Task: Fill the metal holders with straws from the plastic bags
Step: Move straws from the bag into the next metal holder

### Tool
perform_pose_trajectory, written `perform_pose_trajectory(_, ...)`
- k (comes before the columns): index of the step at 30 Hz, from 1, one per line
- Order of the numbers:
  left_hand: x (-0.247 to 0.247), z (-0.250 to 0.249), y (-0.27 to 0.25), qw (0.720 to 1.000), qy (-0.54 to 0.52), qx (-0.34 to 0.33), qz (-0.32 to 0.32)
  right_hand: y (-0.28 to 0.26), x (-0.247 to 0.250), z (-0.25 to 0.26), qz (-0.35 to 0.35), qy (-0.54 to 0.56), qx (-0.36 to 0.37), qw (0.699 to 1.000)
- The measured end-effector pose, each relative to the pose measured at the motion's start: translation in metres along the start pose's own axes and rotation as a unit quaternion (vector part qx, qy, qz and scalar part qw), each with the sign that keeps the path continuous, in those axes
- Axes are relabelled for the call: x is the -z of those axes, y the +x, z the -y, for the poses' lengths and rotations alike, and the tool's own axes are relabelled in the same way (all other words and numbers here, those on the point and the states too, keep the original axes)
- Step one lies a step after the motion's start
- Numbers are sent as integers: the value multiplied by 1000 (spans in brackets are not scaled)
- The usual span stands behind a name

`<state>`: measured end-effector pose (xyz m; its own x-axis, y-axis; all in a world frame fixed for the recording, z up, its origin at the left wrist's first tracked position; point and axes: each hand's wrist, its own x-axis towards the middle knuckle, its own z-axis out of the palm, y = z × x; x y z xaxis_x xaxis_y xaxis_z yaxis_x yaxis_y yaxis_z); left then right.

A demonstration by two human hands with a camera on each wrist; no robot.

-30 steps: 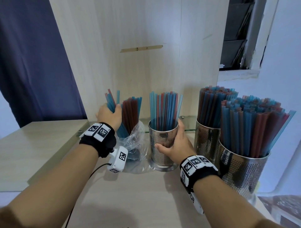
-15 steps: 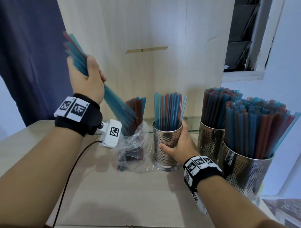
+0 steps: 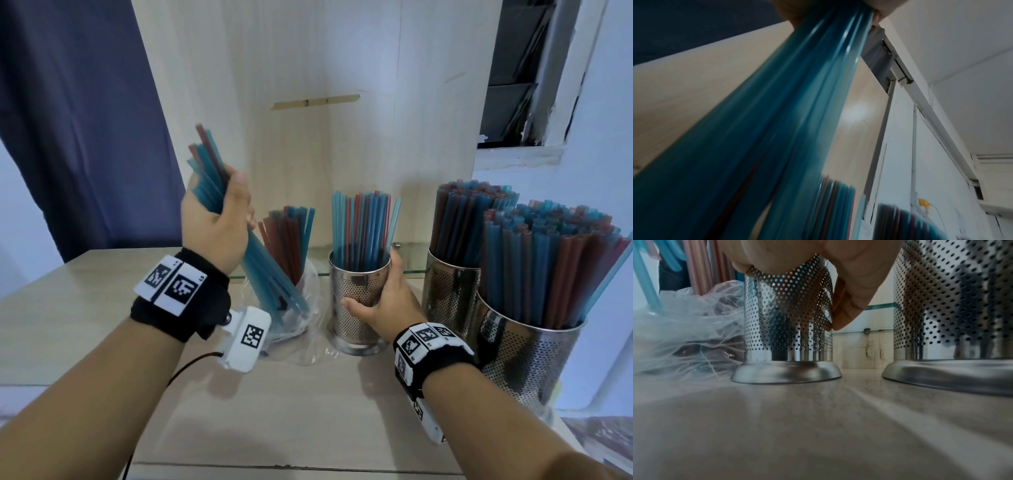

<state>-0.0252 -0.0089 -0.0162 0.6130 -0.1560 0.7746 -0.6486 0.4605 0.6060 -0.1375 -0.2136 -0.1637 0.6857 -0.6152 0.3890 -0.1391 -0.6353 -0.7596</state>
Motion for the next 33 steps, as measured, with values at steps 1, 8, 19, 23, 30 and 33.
perform_pose_trajectory(1,0,0,5,1000,-4,3,-20,0,0,0,0,0,-1,1000)
perform_pose_trajectory(8,-6,-21,58,995,3,-44,-85,1,-1,-1,5,22,-1,1000)
perform_pose_trajectory(19,-12,-2,85,981,30,-36,-188,-1,1,3,9,32,-1,999)
perform_pose_trajectory(23,3,-20,107,969,-13,-50,-242,0,1,2,9,30,-1,1000)
perform_pose_trajectory(30,46,-45,141,978,-47,31,-202,0,0,0,3,34,3,999)
perform_pose_trajectory(33,23,-45,94,994,-30,46,-96,0,0,0,0,39,5,999)
